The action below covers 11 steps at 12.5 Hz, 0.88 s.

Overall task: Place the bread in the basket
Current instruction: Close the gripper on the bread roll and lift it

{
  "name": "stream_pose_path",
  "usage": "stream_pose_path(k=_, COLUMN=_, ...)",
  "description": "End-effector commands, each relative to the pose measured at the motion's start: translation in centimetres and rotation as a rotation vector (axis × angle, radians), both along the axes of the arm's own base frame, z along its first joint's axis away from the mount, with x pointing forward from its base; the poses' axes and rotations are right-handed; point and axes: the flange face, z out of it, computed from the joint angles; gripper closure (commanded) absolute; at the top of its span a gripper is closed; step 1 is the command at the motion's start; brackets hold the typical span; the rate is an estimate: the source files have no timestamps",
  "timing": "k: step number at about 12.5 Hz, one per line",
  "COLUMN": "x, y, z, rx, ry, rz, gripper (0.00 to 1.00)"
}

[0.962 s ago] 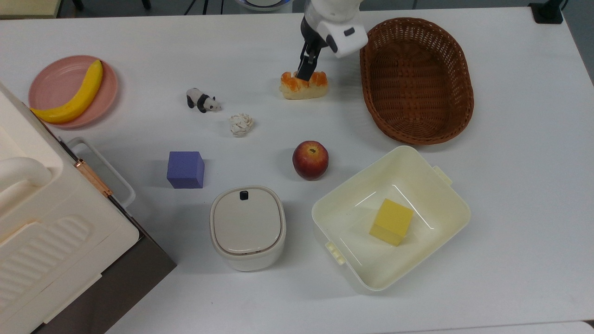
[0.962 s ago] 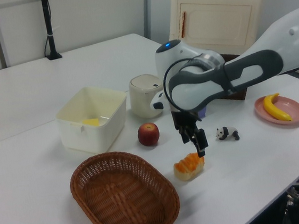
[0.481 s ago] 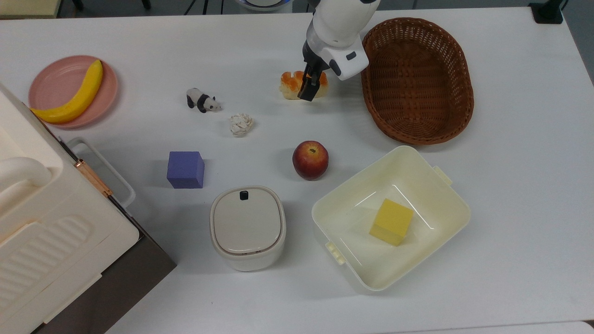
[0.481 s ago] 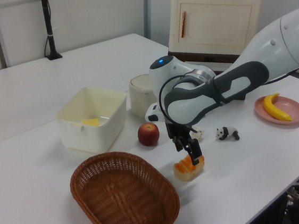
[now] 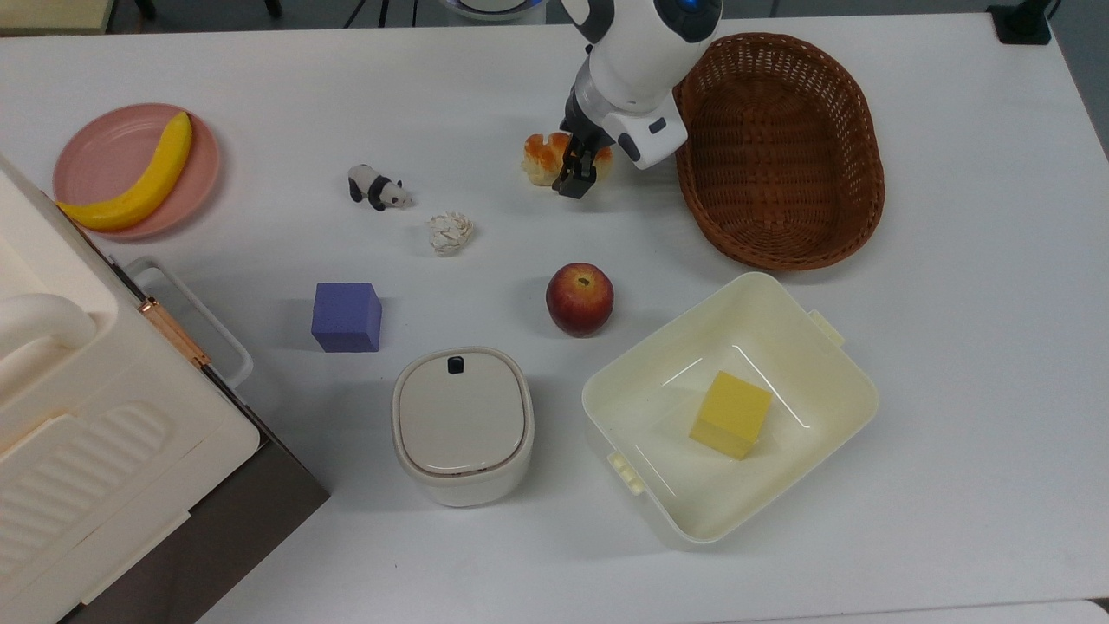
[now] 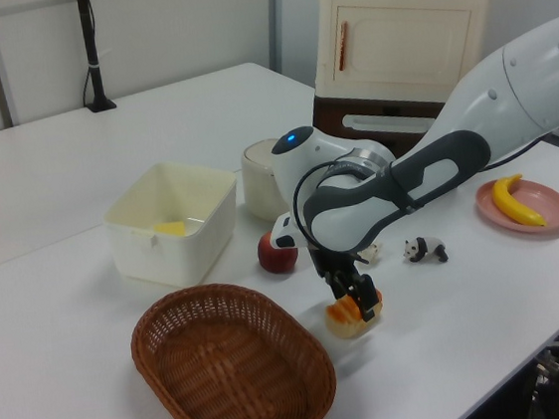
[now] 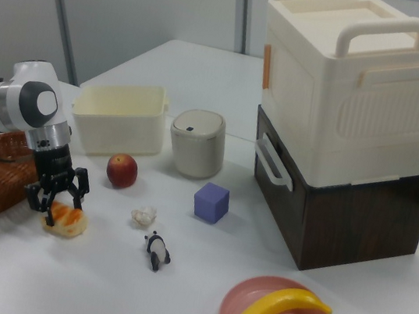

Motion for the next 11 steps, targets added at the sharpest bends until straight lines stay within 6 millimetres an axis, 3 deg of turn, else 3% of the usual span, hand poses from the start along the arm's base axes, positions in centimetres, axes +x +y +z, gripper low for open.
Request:
stream_pose_path(k=1, x=0.8, y=0.3, z=0.8, rx=-0.005, ry=-0.029, rz=0.013, gripper=0.80)
stream_pose_path(k=4, x=1.7, y=-0.1, z=1.2, rx=-0.023, ry=0.005, rz=-0.020, gripper=0.80)
stream_pose_path(k=8, x=6.1, y=-0.2, z=8.1, rx=0.032, ry=-0.146, rz=-0.245, gripper=0.80)
stream_pose_path(k=11, x=7.5, y=0.7, z=13.1, rx=0.121, ry=-0.232, rz=-0.444, gripper=0.80)
